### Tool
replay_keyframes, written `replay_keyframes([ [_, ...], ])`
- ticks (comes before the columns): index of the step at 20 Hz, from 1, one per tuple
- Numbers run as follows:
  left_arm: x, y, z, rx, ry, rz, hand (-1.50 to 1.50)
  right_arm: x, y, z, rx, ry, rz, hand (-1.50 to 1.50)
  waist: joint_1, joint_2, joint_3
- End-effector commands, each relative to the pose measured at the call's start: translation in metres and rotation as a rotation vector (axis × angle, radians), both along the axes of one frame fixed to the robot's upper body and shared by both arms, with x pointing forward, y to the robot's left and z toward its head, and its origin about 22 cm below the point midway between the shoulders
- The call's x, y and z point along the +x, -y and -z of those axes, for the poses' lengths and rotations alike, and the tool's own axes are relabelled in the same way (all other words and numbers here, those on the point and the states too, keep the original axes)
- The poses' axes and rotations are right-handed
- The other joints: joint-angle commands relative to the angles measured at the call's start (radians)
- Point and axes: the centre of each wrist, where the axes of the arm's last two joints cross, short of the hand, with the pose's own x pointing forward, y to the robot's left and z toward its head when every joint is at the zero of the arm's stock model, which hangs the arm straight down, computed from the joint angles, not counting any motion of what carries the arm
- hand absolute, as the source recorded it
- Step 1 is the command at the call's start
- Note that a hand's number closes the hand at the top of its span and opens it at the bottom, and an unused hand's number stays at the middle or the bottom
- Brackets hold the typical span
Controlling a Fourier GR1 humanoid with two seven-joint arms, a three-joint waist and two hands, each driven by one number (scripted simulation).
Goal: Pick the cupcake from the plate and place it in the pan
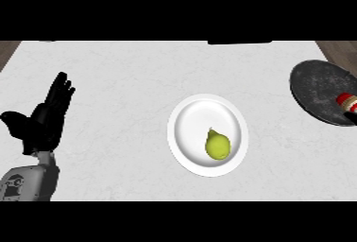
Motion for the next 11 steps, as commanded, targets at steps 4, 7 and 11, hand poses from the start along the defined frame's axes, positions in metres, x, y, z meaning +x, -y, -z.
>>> replay_keyframes([
  [4, -0.008, -0.005, 0.006, 0.004, 0.005, -0.019, 0.0, -0.051, -0.017, -0.002, -0.021, 0.01, -0.034, -1.5, -0.018, -0.001, -0.001],
  [7, -0.002, -0.009, -0.003, -0.003, -0.002, -0.01, 0.0, -0.06, -0.05, -0.002, 0.021, 0.018, -0.05, -1.5, -0.017, 0.0, -0.002],
  [11, -0.001, 0.009, -0.003, 0.0, -0.009, 0.005, 0.0, -0.109, -0.061, -0.033, -0.052, -0.07, -0.001, -1.5, 0.006, 0.01, 0.001],
])
